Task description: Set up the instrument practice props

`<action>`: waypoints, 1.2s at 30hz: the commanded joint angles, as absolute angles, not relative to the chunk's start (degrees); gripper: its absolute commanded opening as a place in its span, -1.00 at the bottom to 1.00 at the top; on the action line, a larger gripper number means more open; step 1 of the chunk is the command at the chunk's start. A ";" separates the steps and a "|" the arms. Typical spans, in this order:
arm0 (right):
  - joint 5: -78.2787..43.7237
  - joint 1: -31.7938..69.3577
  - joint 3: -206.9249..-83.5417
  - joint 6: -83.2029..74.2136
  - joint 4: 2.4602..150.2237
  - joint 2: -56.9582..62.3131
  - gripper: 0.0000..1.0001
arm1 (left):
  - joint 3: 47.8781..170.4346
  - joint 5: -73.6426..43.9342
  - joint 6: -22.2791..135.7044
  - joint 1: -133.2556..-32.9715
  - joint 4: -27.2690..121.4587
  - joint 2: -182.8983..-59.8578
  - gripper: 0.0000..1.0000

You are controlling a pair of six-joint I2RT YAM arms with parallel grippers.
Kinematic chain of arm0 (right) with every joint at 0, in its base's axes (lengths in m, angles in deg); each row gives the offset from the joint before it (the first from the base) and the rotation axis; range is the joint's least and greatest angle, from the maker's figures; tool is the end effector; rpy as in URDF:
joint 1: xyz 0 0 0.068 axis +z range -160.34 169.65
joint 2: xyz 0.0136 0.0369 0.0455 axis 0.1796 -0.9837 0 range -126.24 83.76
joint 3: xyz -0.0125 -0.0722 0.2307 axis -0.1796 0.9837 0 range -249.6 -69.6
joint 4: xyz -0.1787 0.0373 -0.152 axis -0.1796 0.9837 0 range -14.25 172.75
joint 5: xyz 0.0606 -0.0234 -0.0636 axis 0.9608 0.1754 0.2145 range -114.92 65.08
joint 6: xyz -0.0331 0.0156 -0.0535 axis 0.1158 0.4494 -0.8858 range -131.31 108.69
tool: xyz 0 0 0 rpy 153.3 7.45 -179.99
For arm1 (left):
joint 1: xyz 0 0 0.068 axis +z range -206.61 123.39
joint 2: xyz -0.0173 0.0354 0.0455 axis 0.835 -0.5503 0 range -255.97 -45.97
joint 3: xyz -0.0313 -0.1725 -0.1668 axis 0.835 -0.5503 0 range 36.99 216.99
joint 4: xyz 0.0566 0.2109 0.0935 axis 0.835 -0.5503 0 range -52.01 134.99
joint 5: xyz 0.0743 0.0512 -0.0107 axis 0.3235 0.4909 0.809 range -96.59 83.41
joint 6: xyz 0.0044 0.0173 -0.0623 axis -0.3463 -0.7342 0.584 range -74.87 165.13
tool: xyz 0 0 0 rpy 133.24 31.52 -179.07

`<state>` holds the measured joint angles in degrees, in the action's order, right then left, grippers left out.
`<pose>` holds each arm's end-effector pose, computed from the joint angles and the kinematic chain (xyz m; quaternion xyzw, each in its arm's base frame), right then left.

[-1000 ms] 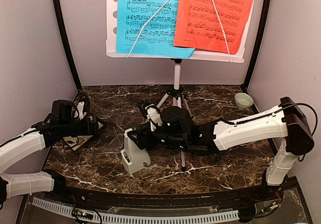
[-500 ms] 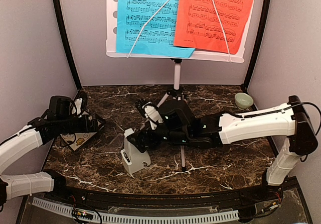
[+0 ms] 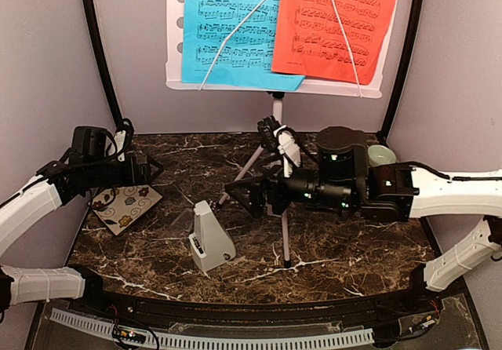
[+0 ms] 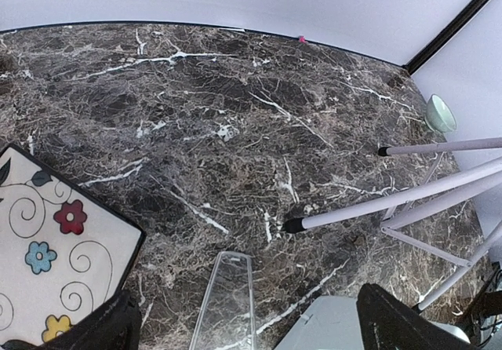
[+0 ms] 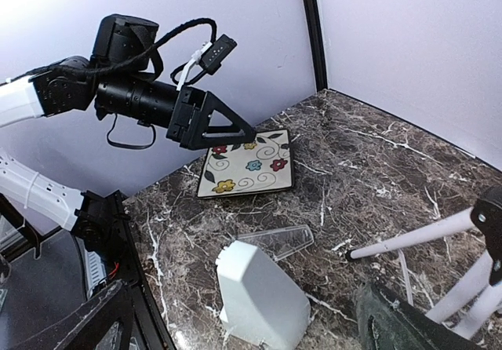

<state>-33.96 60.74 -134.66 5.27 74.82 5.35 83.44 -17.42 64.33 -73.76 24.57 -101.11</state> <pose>0.1118 0.3017 0.3219 -0.3119 0.7134 0.3882 0.4931 0.2087 -0.0742 0.2699 0.0324 0.8590 -0.2346 0.4540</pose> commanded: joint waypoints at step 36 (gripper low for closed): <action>-15.15 1.56 -93.87 14.60 71.13 32.77 1.00 | 72.34 -15.32 78.96 -72.50 30.88 -99.65 0.98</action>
<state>-18.53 5.95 -97.78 14.69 77.27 32.47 77.02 -16.85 74.41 -72.84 28.28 -104.32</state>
